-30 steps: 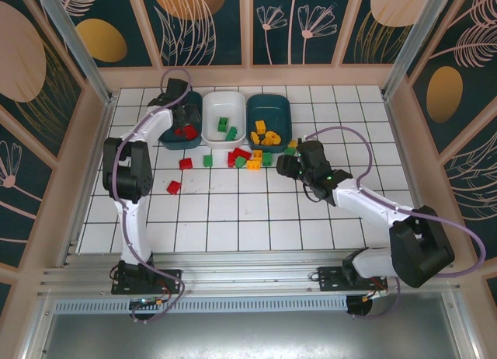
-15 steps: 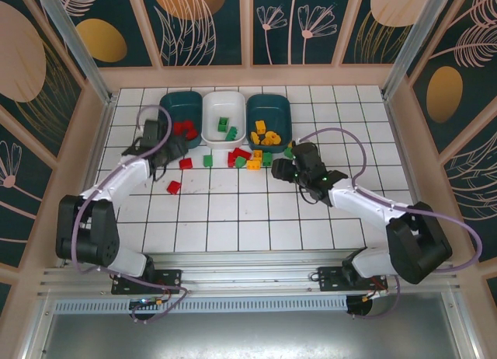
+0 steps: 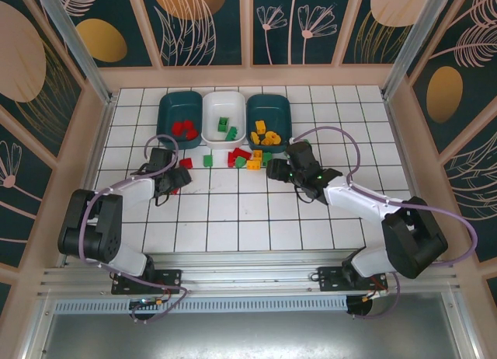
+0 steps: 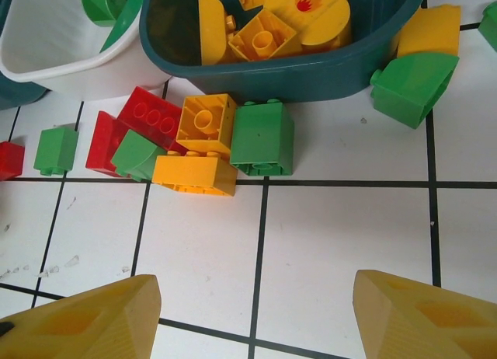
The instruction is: Sort the legos into containers by color
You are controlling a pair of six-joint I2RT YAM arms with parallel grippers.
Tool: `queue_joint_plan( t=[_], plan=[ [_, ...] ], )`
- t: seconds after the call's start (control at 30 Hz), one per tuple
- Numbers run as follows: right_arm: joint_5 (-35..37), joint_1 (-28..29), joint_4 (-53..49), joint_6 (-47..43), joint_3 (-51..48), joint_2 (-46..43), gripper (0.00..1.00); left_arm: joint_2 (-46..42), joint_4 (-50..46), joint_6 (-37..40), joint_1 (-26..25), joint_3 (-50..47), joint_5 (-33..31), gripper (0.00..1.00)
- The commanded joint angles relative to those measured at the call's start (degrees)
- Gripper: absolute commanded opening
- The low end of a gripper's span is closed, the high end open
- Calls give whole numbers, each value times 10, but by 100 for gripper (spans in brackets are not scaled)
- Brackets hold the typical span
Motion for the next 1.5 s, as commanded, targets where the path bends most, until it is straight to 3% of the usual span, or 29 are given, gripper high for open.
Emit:
queue_joint_plan(
  t=[0.0, 0.2, 0.43, 0.63, 0.8, 1.2, 1.47],
  plan=[
    [12, 2, 0, 6, 0, -15, 67, -6, 11, -25, -52, -15, 37, 79],
    [8, 8, 6, 9, 10, -2, 67, -45, -6, -64, -114, -23, 18, 78],
    [10, 13, 6, 9, 9, 1, 67, -36, -38, -50, -115, -3, -22, 78],
    [14, 12, 9, 3, 5, 2, 67, -19, -11, -110, -115, -9, 4, 76],
    [13, 11, 13, -3, 4, 7, 67, -11, 37, -139, -115, -1, -11, 77],
    [16, -2, 9, -12, -21, -27, 67, 80, 24, -84, -115, 91, 3, 74],
    [1, -10, 22, -8, -25, -25, 67, 82, -68, -49, -142, 103, -64, 68]
  ],
)
